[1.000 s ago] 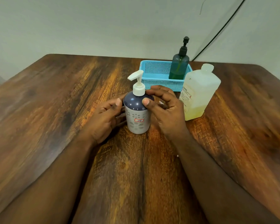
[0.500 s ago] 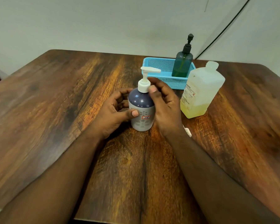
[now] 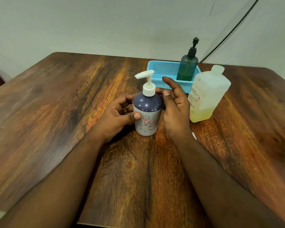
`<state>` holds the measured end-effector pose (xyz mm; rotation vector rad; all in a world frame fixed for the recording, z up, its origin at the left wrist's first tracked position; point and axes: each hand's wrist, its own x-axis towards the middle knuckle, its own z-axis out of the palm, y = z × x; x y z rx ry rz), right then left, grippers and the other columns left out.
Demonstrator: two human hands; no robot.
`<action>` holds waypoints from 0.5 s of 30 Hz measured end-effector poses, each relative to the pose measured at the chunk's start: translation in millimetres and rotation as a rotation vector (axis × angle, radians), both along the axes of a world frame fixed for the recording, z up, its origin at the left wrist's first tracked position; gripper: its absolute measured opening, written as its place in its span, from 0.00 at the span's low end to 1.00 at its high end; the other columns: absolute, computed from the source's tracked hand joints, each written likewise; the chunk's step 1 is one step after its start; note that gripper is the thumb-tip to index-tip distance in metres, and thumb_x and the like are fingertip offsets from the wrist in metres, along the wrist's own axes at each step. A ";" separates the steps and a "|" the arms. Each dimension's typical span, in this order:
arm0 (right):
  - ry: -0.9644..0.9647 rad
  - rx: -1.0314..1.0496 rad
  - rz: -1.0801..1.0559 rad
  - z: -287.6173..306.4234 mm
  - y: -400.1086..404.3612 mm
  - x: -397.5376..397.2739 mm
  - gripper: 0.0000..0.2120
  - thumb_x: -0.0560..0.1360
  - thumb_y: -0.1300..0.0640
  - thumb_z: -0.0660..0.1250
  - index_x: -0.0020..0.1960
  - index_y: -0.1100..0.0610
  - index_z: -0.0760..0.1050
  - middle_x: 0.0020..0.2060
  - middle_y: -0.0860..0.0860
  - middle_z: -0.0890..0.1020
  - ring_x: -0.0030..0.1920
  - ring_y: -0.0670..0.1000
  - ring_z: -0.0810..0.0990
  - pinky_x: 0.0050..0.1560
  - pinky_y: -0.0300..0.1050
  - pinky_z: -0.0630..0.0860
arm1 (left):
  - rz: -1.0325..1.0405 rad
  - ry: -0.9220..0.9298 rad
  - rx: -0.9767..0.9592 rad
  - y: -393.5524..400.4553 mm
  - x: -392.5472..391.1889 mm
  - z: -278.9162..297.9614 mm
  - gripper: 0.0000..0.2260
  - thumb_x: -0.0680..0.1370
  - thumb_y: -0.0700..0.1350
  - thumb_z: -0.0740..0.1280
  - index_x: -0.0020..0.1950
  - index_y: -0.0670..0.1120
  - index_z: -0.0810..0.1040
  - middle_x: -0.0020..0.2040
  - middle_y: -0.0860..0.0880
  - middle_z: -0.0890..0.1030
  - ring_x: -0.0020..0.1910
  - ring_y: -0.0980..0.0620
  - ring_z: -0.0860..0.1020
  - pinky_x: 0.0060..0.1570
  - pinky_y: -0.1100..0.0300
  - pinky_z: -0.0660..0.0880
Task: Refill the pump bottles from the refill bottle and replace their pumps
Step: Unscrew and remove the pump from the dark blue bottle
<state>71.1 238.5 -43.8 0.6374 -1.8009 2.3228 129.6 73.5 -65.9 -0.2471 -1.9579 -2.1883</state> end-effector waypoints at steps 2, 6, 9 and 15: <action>0.017 0.030 0.009 1.2 1.5 1.5 0.17 0.78 0.53 0.62 0.66 0.50 0.72 0.50 0.37 0.83 0.58 0.42 0.79 0.58 0.50 0.78 | -0.017 -0.024 0.005 -2.3 -0.4 -0.5 0.21 0.72 0.35 0.72 0.64 0.44 0.75 0.58 0.50 0.83 0.60 0.48 0.80 0.57 0.51 0.79; 0.087 0.167 -0.021 3.8 0.4 5.6 0.17 0.73 0.49 0.70 0.61 0.50 0.76 0.53 0.42 0.81 0.57 0.43 0.80 0.55 0.46 0.80 | -0.073 -0.077 0.063 -4.0 0.2 0.7 0.33 0.67 0.47 0.80 0.68 0.41 0.74 0.62 0.42 0.81 0.64 0.40 0.77 0.64 0.44 0.74; 0.104 0.111 -0.029 4.0 2.2 4.6 0.12 0.77 0.54 0.65 0.57 0.58 0.79 0.55 0.54 0.82 0.57 0.48 0.80 0.57 0.47 0.78 | -0.093 -0.104 0.071 -2.9 1.5 2.7 0.41 0.64 0.53 0.81 0.71 0.38 0.71 0.65 0.40 0.79 0.66 0.40 0.77 0.65 0.48 0.75; 0.144 0.192 0.027 7.1 -0.2 6.9 0.17 0.72 0.48 0.70 0.60 0.49 0.77 0.56 0.52 0.80 0.58 0.47 0.80 0.55 0.46 0.80 | -0.140 -0.115 0.084 -4.1 2.0 4.5 0.39 0.66 0.49 0.81 0.72 0.37 0.70 0.65 0.40 0.80 0.66 0.40 0.77 0.64 0.47 0.75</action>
